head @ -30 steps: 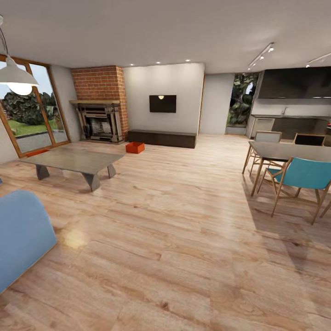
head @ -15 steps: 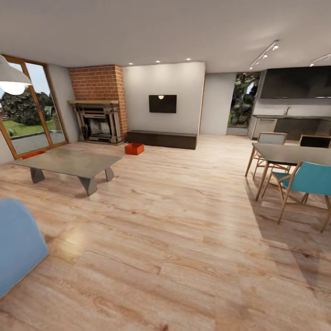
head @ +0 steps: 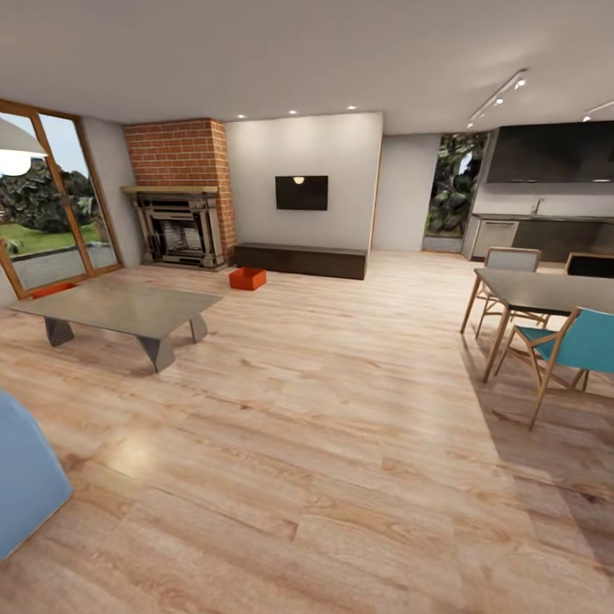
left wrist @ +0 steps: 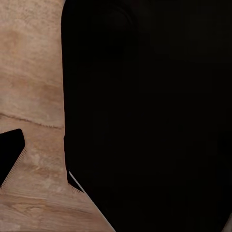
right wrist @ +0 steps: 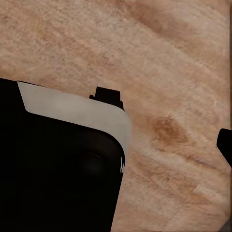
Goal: Move the two storage containers from the living room to the garage. In the garage, place one container on the floor and stack the other container on top of it (either order is fine).
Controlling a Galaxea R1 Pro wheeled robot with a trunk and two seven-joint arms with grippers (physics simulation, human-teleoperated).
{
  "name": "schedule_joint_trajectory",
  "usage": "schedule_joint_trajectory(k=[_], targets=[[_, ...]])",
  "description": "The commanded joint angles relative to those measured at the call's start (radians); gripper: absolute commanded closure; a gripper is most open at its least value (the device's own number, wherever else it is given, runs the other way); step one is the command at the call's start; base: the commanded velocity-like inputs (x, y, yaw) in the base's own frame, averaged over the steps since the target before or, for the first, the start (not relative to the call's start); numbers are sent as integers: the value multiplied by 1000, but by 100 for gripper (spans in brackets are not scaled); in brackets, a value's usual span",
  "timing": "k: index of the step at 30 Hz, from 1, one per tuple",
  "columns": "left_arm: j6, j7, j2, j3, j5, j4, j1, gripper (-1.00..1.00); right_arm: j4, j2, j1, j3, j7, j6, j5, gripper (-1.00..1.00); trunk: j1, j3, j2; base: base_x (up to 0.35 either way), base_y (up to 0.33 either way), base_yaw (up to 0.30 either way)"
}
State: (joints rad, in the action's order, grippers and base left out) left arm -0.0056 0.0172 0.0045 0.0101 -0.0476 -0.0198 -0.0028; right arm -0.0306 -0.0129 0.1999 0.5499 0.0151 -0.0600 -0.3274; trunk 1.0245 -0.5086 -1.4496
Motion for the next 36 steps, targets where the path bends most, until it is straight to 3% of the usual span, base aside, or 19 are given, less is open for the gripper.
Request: schedule_joint_trajectory(k=[1,36], targets=[[-1,2,0,1,-5,0,0,-100,-3,1,1,8,0,-6,-9,-100,1,-1,0,322,0,0],[-1,2,0,1,-5,0,0,-100,-3,1,1,8,0,-6,-7,-100,1,-1,0,322,0,0]])
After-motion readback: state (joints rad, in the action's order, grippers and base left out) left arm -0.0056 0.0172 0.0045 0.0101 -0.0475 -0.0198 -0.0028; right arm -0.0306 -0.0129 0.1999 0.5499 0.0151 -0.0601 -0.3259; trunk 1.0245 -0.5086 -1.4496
